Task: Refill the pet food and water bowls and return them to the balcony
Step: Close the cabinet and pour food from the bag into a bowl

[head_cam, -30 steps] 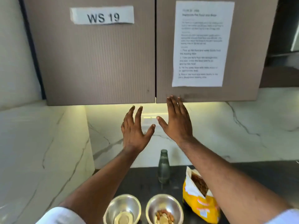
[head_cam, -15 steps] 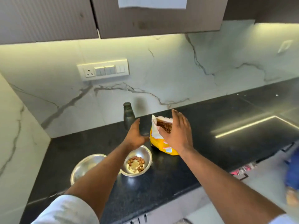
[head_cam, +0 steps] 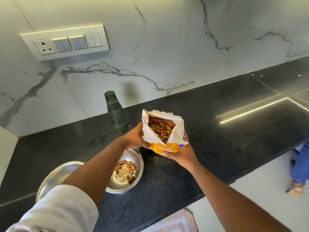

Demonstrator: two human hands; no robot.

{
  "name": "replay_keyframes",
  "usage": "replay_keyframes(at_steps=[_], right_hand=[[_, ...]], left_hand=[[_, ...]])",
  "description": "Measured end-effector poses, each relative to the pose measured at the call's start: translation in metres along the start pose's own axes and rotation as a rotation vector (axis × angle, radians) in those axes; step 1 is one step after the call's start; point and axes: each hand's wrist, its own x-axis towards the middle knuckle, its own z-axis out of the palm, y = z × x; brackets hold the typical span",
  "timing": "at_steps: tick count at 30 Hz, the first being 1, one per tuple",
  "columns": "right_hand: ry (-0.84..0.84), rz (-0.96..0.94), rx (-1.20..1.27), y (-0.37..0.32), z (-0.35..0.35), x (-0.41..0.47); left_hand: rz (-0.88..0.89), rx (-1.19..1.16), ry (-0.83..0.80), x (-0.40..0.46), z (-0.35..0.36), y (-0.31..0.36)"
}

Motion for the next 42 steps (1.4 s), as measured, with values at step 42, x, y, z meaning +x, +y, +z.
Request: replay_keyframes(at_steps=[42], right_hand=[[-0.596, -0.243, -0.729, -0.157, -0.07, 0.013]], left_hand=[[0.264, -0.703, 0.457, -0.127, 0.124, 0.028]])
